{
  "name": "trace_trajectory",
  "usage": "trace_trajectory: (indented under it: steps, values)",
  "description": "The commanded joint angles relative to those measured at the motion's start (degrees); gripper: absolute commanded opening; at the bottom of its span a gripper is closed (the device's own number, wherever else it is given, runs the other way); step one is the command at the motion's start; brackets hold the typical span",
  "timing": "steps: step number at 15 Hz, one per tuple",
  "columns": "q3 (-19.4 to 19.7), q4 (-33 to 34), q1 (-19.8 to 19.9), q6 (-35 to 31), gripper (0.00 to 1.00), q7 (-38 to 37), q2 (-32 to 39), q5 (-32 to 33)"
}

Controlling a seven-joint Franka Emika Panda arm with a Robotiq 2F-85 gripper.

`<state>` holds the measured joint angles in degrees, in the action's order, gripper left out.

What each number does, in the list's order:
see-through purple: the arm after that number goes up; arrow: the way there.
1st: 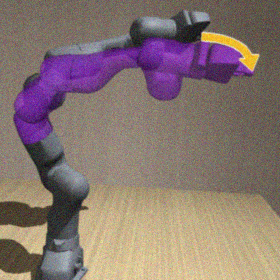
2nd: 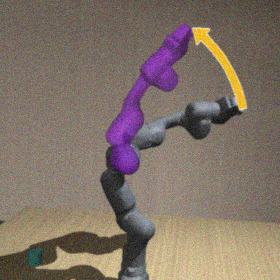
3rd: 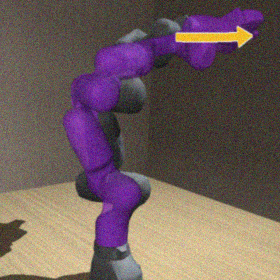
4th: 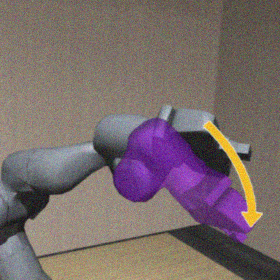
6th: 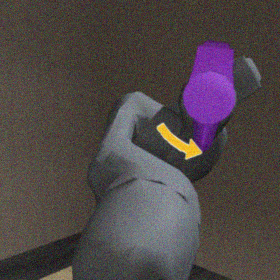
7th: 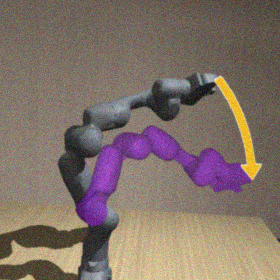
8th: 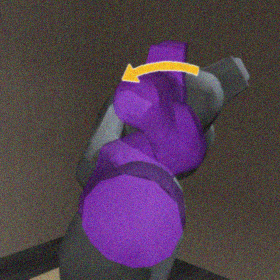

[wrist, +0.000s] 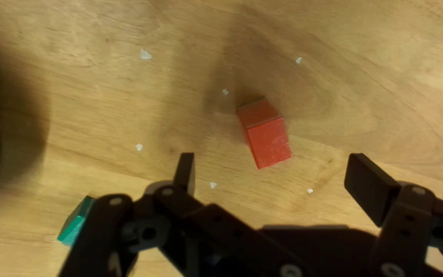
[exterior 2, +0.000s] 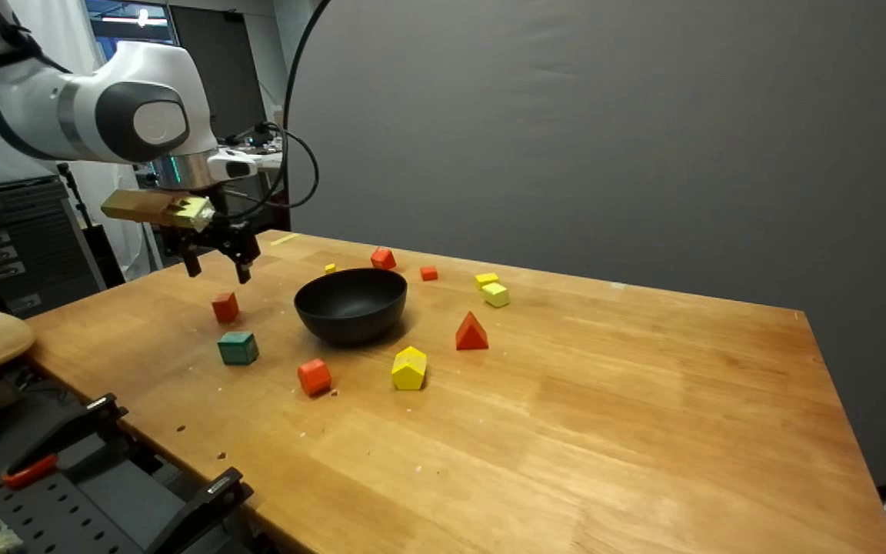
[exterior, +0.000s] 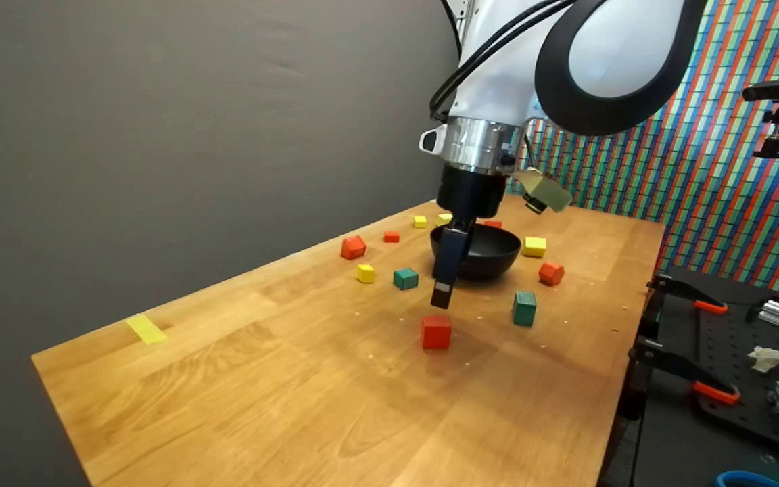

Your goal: Put all the blocks in the bowl

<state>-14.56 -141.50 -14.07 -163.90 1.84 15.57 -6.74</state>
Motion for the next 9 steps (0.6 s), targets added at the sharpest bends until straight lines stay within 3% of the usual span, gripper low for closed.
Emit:
trace_trajectory:
  steps: [1,7,8,9]
  values:
    - [0.62,3.66,-1.37,-0.66,1.0,-0.96,4.45,3.91]
    - [2.28,5.81,-2.27,0.02,1.0,-0.53,8.4,9.32]
    - [2.1,6.07,-2.03,-0.07,0.95,-0.35,8.86,9.44]
    - [1.79,6.25,-1.72,-0.25,0.75,-0.1,9.14,9.43]
